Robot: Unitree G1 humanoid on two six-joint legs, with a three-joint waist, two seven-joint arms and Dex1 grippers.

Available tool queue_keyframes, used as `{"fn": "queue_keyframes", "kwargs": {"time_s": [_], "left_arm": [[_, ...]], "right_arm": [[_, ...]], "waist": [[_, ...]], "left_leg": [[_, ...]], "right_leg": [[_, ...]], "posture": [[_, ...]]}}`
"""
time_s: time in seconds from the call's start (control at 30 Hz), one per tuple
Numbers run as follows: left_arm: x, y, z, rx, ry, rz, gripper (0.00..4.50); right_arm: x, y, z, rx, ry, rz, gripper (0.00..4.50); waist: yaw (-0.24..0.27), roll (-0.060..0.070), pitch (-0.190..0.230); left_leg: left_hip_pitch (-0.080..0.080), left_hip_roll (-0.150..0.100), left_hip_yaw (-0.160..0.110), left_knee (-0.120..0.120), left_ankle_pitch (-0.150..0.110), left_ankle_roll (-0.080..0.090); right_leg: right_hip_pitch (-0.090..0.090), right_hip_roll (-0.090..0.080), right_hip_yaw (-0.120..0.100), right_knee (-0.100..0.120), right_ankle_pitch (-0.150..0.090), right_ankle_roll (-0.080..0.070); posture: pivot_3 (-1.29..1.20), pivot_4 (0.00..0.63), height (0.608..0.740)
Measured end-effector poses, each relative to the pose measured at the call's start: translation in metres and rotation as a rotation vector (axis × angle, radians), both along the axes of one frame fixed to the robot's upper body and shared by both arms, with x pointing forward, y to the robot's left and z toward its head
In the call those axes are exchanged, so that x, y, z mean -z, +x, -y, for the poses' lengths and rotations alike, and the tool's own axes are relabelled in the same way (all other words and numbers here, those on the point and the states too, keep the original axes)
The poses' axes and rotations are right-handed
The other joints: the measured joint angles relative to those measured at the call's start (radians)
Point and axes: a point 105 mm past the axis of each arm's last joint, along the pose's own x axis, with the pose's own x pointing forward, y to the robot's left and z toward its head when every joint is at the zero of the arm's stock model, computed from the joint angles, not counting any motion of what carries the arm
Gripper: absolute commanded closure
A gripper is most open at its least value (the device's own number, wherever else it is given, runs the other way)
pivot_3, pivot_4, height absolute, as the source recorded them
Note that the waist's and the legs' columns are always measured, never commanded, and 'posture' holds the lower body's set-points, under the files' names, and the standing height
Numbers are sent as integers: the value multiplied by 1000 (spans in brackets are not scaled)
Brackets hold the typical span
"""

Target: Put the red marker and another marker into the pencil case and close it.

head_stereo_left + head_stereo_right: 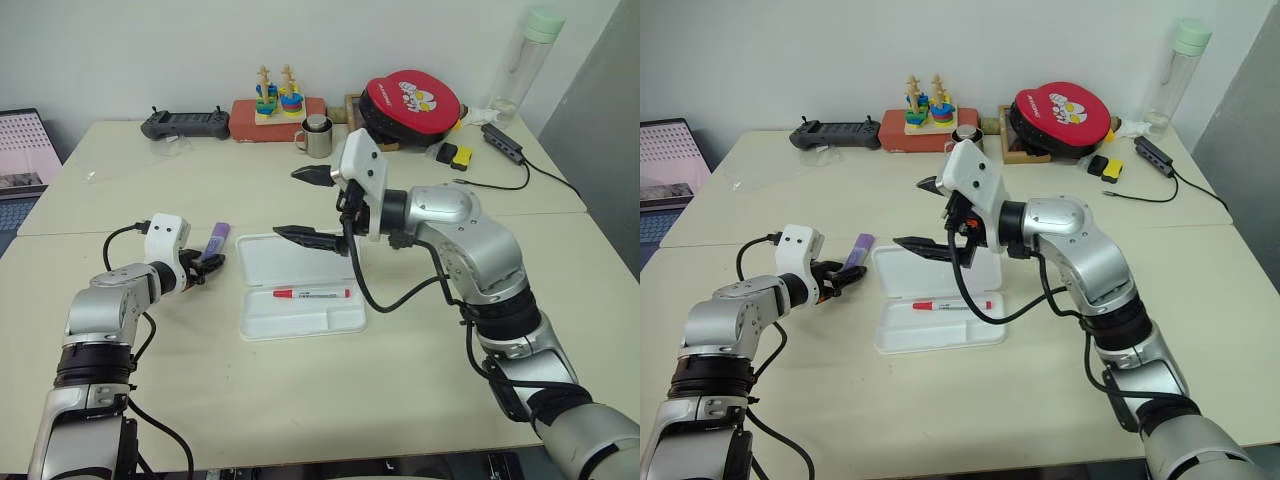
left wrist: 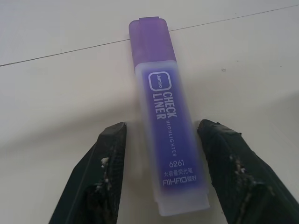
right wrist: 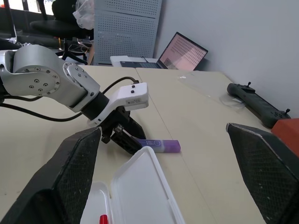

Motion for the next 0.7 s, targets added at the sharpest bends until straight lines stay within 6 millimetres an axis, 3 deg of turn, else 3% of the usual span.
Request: {"fn": "queue_keyframes", "kwargs": {"time_s": [0.17,0.37,0.43,0.5,0.53,0.6,0.63,0.7], "left_arm": [[0,0,-1,-13,-14,7,3277],[-3,4,1,-16,-12,43,3287],[-23,8,8,48,-24,153,3287],[-70,2,27,228,-78,338,3287],[-100,-8,40,360,-90,423,3287],[-135,-37,59,597,-25,476,3287],[-143,-51,66,699,27,468,3287],[-124,-71,80,858,111,349,3287]], "right_arm": [[0,0,0,-1,0,-1,0],[0,1,3,3,-3,-3,0],[1,1,7,2,1,-18,0],[4,1,18,7,0,-44,0],[5,-1,24,2,-4,-59,0],[5,-6,38,-9,-30,-77,0],[4,-9,45,-14,-39,-90,0],[10,-20,59,-32,-117,-124,0]], "waist": [[0,0,0],[0,0,0],[0,-1,0],[1,-3,0],[0,-3,0],[-8,-2,0],[-11,0,0],[-10,5,-1]], "left_leg": [[0,0,0,0,0,0],[0,0,0,0,0,0],[-2,0,-1,1,0,0],[-5,1,-2,2,0,0],[-8,1,-2,3,0,0],[-7,0,-2,1,0,0],[-5,0,0,-1,0,0],[-1,-1,1,-3,0,0]], "right_leg": [[0,0,0,0,0,0],[0,0,0,0,0,0],[-1,0,-1,0,0,0],[-2,0,-1,-1,0,0],[-3,-1,0,-2,0,0],[-3,-2,0,-3,0,0],[-2,-2,0,-3,0,0],[-1,-2,1,-4,0,0]], "posture": [[0,150,740],[0,150,740],[0,150,740],[0,150,740],[0,150,740],[0,150,740],[0,150,740],[0,150,740]]}}
